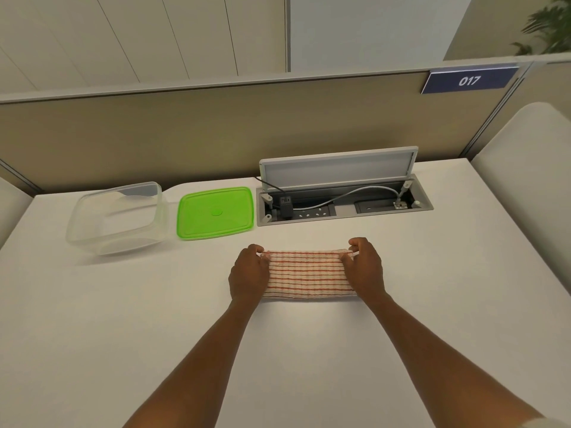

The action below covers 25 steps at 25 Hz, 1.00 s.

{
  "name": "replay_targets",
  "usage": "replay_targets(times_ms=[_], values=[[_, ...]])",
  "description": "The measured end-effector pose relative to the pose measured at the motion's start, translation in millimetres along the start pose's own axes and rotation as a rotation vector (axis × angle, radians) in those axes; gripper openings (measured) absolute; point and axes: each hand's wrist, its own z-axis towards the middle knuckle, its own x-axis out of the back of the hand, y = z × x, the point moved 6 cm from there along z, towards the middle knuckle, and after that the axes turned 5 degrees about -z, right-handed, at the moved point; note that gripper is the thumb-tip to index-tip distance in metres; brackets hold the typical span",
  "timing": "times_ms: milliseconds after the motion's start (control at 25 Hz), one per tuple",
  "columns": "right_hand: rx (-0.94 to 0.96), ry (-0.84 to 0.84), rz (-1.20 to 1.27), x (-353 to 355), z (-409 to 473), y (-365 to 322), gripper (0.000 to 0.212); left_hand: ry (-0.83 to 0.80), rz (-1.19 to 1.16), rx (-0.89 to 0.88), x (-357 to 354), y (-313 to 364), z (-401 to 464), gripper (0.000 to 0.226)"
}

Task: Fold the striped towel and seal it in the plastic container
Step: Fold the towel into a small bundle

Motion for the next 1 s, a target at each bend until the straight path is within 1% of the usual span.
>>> replay_targets(times_ms=[80, 160, 240, 280, 360, 400, 520, 640, 840, 1000], values=[[0.033, 0.037, -0.056, 3, -8, -3, 0.038, 0.073, 0.165, -0.029, 3, 5, -5, 0.035], [0.129, 0.087, -0.156, 7, -21, -11, 0.04, 0.097, 0.29, -0.092, 2, 10, -15, 0.046], [0.287, 0.093, -0.261, 4, -35, -24, 0.043, 0.041, 0.345, -0.277, -7, 21, -30, 0.053], [0.364, 0.059, -0.319, -2, -42, -30, 0.047, -0.007, 0.346, -0.389, -15, 28, -39, 0.055], [0.485, -0.062, -0.429, -22, -57, -41, 0.056, -0.131, 0.358, -0.543, -32, 37, -54, 0.057], [0.52, -0.12, -0.455, -31, -63, -43, 0.059, -0.187, 0.381, -0.567, -40, 38, -59, 0.059], [0.526, -0.232, -0.468, -47, -70, -39, 0.062, -0.294, 0.442, -0.514, -55, 26, -62, 0.062], [0.518, -0.302, -0.568, -54, -70, -28, 0.061, -0.335, 0.462, -0.487, -57, 16, -60, 0.063], [0.515, -0.28, -0.643, -56, -68, -20, 0.06, -0.338, 0.455, -0.473, -57, 13, -60, 0.065], [0.515, -0.261, -0.658, -51, -68, -9, 0.06, -0.331, 0.44, -0.445, -52, 6, -59, 0.071]])
